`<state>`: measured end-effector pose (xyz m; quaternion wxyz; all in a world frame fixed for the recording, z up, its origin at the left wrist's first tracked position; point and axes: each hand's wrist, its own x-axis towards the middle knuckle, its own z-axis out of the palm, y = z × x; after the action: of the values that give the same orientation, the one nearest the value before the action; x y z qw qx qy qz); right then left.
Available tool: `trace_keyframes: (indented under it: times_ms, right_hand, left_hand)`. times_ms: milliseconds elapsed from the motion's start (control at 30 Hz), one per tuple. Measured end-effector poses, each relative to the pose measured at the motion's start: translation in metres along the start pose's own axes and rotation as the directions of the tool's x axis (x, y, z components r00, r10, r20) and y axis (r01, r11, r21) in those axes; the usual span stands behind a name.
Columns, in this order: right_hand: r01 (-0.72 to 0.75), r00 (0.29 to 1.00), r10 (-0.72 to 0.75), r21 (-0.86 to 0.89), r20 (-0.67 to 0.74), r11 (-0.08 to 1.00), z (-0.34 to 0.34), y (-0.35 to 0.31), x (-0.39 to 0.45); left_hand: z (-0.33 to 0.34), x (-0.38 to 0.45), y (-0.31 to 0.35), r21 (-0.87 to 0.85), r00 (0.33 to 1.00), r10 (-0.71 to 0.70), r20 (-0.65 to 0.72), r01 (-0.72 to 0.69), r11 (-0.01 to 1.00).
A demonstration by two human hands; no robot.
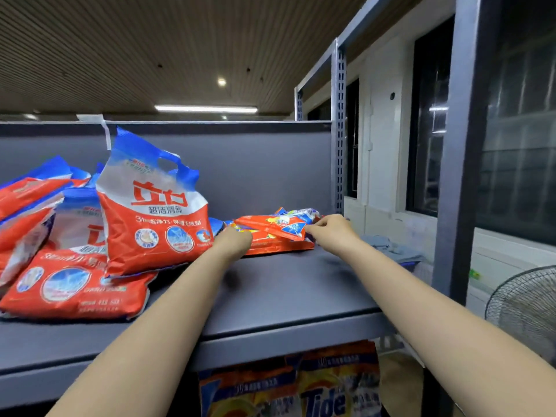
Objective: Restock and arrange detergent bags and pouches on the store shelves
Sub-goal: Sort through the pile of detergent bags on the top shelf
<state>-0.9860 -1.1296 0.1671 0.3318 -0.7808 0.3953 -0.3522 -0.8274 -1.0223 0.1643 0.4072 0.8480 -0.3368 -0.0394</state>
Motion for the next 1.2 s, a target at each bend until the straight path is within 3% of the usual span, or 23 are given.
trace_keyframes:
  times_ms: [133,267,367,467,600,767,833,933,1000,1100,1200]
  right_hand:
    - [-0.092,0.996,0.093,-0.041,0.009,0.995,0.024,-0.004,0.037]
    - [-0.194,0.980,0.195,0.026,-0.041,0.981,0.043,-0.003,0.062]
    - [-0.282,0.955,0.294,0.231,-0.021,0.931,0.043,0.002,0.072]
    - [-0.363,0.930,0.343,0.464,0.130,0.808,0.037,0.002,0.071]
    - [-0.427,0.902,0.350,0.407,0.253,0.808,0.021,-0.002,0.057]
    - [-0.507,0.862,0.465,0.360,0.201,0.784,-0.001,0.015,0.054]
    - [-0.447,0.895,0.412,0.382,0.174,0.809,0.002,0.020,0.053]
    - [-0.206,0.977,0.212,0.223,-0.002,0.953,0.006,0.021,0.047]
    - [-0.092,0.993,0.107,0.220,-0.057,0.971,0.003,0.018,0.039]
    - [-0.011,0.994,0.057,0.442,-0.092,0.897,-0.008,0.011,0.027]
    - [0.063,0.991,0.019,0.596,-0.131,0.801,-0.021,0.002,0.014]
  left_hand:
    - [0.009,0.019,-0.005,0.000,0.998,-0.066,-0.017,0.066,0.998]
    - [0.012,0.028,-0.012,-0.035,0.992,-0.121,-0.025,0.120,0.992]
    - [0.013,0.032,-0.014,-0.153,0.995,-0.101,-0.014,0.098,0.983]
    - [0.009,0.031,-0.017,-0.258,0.994,-0.106,-0.010,0.100,0.961]
    - [0.005,0.029,-0.018,-0.426,0.975,-0.205,0.088,0.223,0.877]
    - [0.009,0.026,-0.017,-0.453,0.951,-0.262,0.167,0.310,0.836]
    - [0.014,0.025,-0.015,-0.483,0.954,-0.234,0.188,0.298,0.823]
    - [0.017,0.027,-0.014,-0.480,0.973,-0.178,0.149,0.229,0.847]
    - [0.017,0.024,-0.014,-0.439,0.983,-0.157,0.096,0.183,0.880]
    - [0.017,0.015,-0.011,-0.448,0.991,-0.129,0.036,0.131,0.884]
    - [0.012,0.000,-0.006,-0.604,0.994,-0.091,-0.063,0.034,0.796]
